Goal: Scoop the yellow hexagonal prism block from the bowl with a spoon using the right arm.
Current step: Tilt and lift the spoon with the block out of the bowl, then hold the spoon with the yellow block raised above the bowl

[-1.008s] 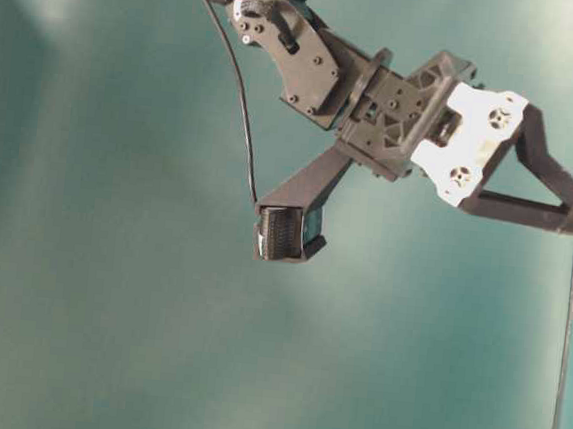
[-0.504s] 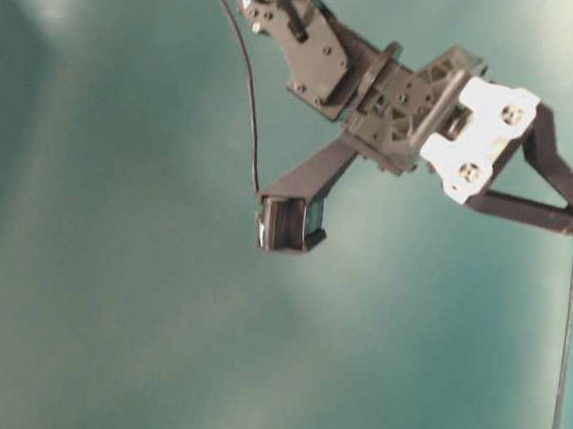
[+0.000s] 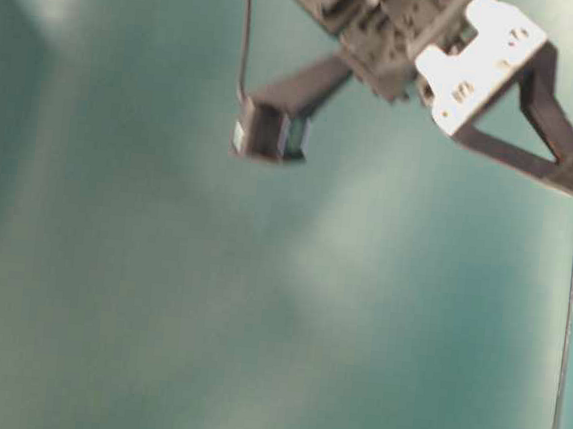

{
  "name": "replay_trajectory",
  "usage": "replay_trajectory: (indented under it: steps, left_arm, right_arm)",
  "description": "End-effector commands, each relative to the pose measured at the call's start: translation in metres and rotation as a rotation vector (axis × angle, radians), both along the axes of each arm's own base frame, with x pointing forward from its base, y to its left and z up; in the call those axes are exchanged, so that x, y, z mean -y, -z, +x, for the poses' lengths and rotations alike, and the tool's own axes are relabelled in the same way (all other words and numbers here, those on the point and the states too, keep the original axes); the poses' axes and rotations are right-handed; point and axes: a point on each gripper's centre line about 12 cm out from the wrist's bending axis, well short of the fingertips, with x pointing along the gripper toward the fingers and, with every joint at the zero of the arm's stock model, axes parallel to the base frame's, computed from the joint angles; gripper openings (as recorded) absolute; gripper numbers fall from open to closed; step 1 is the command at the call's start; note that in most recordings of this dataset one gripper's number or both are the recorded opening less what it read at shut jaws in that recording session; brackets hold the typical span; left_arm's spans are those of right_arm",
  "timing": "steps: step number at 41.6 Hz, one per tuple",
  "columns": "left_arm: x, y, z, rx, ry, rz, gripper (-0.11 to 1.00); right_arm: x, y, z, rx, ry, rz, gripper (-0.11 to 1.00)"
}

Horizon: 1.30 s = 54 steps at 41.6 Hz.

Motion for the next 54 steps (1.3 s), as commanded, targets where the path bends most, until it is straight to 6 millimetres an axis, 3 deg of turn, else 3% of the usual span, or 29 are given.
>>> replay_trajectory:
  steps: [1, 21, 54]
  left_arm:
    - [0.000, -0.008, 0.003, 0.020, -0.001, 0.004, 0.00]
    - [0.000, -0.008, 0.003, 0.020, -0.001, 0.004, 0.00]
    - [0.000, -0.006, 0.003, 0.014, -0.001, 0.004, 0.00]
  right_arm:
    - [-0.003, -0.019, -0.006, 0.100, 0.003, -0.014, 0.23]
    - [-0.003, -0.056, -0.054, 0.323, -0.001, -0.090, 0.23]
    - [-0.003, -0.071, -0.051, 0.362, -0.014, -0.112, 0.23]
